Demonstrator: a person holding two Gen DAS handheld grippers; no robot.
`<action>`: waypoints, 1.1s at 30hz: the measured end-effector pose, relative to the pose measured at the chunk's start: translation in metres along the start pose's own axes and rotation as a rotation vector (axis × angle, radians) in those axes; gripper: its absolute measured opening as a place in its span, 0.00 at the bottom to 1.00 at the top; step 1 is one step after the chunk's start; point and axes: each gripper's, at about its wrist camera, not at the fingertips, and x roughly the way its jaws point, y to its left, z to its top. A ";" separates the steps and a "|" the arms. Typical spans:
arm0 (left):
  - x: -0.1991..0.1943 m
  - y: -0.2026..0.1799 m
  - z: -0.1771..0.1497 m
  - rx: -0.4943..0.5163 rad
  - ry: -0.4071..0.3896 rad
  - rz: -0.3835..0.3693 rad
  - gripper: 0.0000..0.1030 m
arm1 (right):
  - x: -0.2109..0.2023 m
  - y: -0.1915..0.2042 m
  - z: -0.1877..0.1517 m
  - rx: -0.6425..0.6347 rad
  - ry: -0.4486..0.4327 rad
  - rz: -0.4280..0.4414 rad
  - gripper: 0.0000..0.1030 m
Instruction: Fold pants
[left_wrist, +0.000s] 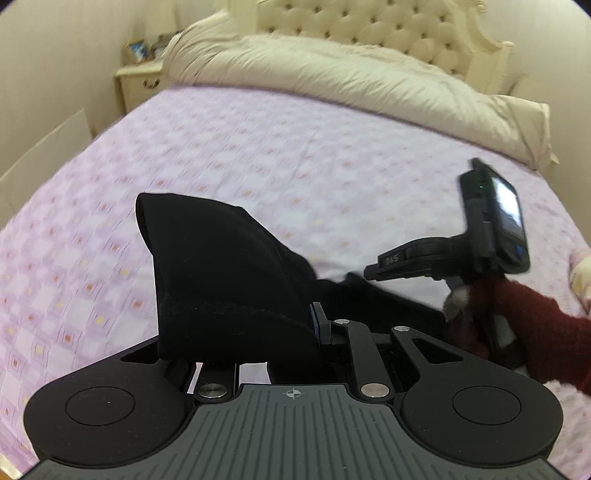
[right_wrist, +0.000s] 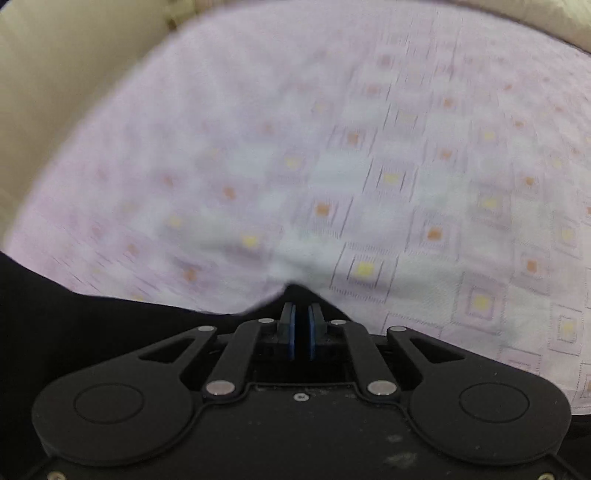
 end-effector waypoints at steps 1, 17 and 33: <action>-0.002 -0.011 0.003 0.012 -0.007 -0.004 0.18 | -0.018 -0.013 -0.002 0.038 -0.027 0.023 0.12; 0.119 -0.234 -0.038 0.275 0.145 -0.064 0.19 | -0.162 -0.221 -0.135 0.268 0.007 -0.153 0.13; 0.132 -0.282 -0.071 0.416 0.215 -0.141 0.74 | -0.193 -0.257 -0.158 0.284 -0.004 -0.156 0.15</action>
